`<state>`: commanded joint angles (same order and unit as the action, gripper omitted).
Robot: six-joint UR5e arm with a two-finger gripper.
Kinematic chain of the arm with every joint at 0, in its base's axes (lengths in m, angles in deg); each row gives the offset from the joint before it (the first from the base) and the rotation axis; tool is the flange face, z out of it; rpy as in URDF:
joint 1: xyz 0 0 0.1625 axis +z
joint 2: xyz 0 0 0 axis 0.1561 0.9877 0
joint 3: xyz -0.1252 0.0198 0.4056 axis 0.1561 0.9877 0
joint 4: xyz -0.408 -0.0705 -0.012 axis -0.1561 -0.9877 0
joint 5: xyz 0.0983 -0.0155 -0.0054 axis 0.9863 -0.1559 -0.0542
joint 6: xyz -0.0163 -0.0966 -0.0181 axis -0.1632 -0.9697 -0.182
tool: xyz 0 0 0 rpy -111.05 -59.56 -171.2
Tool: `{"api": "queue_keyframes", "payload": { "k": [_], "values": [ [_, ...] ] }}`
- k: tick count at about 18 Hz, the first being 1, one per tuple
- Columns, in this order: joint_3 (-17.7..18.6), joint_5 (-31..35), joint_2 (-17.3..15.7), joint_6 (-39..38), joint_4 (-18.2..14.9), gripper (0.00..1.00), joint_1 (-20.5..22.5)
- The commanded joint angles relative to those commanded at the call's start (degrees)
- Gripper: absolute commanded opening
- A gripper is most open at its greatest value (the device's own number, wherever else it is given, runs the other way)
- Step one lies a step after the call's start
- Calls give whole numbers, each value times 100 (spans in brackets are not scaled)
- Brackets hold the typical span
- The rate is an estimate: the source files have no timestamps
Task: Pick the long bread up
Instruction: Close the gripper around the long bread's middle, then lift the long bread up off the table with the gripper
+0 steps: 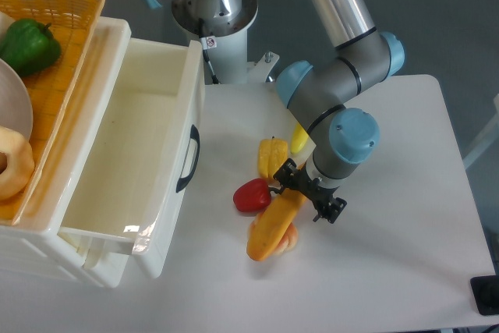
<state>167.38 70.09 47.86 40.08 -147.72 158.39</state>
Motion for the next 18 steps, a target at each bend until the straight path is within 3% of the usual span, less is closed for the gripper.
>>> {"api": "queue_keyframes", "payload": {
  "k": [3, 4, 14, 18],
  "values": [
    [-26, 17, 0, -44, -9, 8, 0],
    [-44, 17, 0, -44, -17, 1, -9],
    [-281, 0, -18, 8, -35, 0, 0],
    [-632, 17, -96, 26, -482, 0, 9]
  ]
}}
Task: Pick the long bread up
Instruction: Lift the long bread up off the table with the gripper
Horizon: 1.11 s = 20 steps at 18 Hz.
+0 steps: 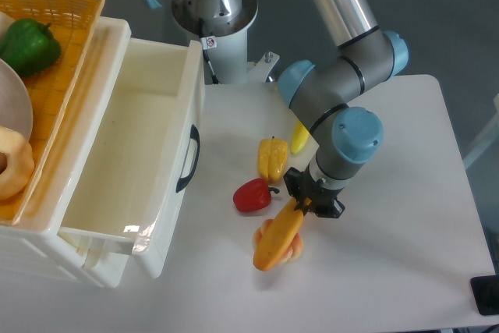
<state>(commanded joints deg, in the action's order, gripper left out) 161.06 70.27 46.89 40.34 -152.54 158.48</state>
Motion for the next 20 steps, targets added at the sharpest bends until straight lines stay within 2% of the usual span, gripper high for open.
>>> {"api": "queue_keyframes", "payload": {
  "k": [2, 5, 10, 17, 20],
  "values": [
    [-124, 9, -44, 0, -124, 0, -9],
    [-168, 9, -193, 105, -142, 0, 0],
    [-168, 175, -466, 1028, -396, 0, 114],
    [-282, 474, -817, 1739, -1073, 0, 588],
    [-282, 466, -905, 1942, -1144, 0, 729]
  ]
}}
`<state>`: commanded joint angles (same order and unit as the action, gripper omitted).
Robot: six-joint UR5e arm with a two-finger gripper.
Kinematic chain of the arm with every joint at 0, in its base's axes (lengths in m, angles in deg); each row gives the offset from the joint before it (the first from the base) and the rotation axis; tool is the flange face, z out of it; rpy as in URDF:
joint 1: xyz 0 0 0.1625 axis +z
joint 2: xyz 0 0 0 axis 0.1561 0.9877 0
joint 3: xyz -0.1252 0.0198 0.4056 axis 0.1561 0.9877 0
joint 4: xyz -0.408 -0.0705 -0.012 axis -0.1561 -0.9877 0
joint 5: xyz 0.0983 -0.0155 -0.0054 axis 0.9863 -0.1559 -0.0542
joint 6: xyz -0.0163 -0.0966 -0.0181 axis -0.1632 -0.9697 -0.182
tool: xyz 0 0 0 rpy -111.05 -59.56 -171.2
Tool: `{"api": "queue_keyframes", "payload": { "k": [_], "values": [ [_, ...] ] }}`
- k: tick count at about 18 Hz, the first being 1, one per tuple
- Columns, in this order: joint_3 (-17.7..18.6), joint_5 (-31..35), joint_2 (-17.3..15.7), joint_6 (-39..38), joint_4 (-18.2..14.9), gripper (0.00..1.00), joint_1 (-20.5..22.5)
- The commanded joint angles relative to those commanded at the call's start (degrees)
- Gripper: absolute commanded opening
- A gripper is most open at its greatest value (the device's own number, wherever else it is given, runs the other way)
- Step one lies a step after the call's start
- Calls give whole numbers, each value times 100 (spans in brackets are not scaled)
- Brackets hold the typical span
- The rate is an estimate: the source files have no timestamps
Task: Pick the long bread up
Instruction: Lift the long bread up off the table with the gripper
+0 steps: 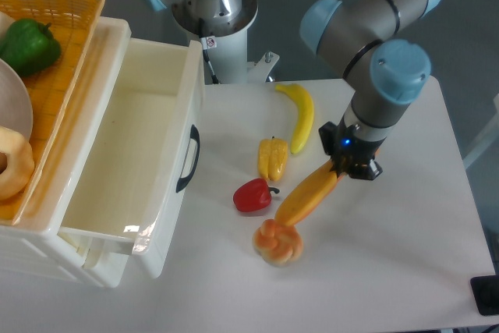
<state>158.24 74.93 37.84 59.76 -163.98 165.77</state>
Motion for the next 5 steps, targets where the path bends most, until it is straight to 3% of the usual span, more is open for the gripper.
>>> {"api": "queue_keyframes", "payload": {
  "k": [5],
  "values": [
    [0, -17, -44, 0, -9, 0, 105]
  ]
}}
